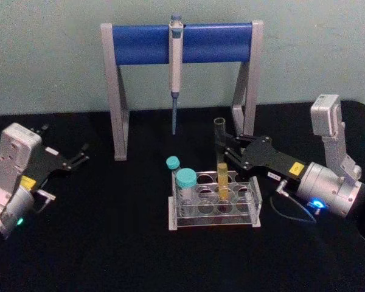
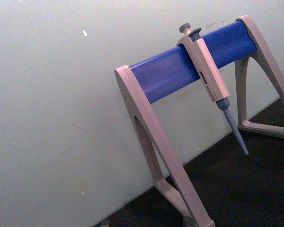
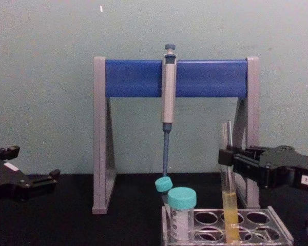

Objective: Pick up the test tube from the test tube rack, shake it, then place it back into the test tube rack.

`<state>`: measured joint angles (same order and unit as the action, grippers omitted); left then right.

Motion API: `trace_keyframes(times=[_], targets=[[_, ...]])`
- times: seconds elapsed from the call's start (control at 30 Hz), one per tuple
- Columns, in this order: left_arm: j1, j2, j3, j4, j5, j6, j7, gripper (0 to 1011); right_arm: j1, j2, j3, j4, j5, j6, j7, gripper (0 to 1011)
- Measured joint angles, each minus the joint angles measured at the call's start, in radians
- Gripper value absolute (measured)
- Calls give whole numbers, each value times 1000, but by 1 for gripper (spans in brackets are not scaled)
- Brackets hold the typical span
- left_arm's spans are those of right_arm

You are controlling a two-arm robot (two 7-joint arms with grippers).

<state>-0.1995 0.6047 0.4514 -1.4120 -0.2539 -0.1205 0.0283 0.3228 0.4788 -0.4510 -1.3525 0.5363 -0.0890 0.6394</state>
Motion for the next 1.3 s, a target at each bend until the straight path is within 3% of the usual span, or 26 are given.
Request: trace_keyframes(times=[1.3], targets=[[0, 0, 0, 0, 0, 0, 0, 1001, 3, 2, -7, 7, -17, 25, -1, 221]])
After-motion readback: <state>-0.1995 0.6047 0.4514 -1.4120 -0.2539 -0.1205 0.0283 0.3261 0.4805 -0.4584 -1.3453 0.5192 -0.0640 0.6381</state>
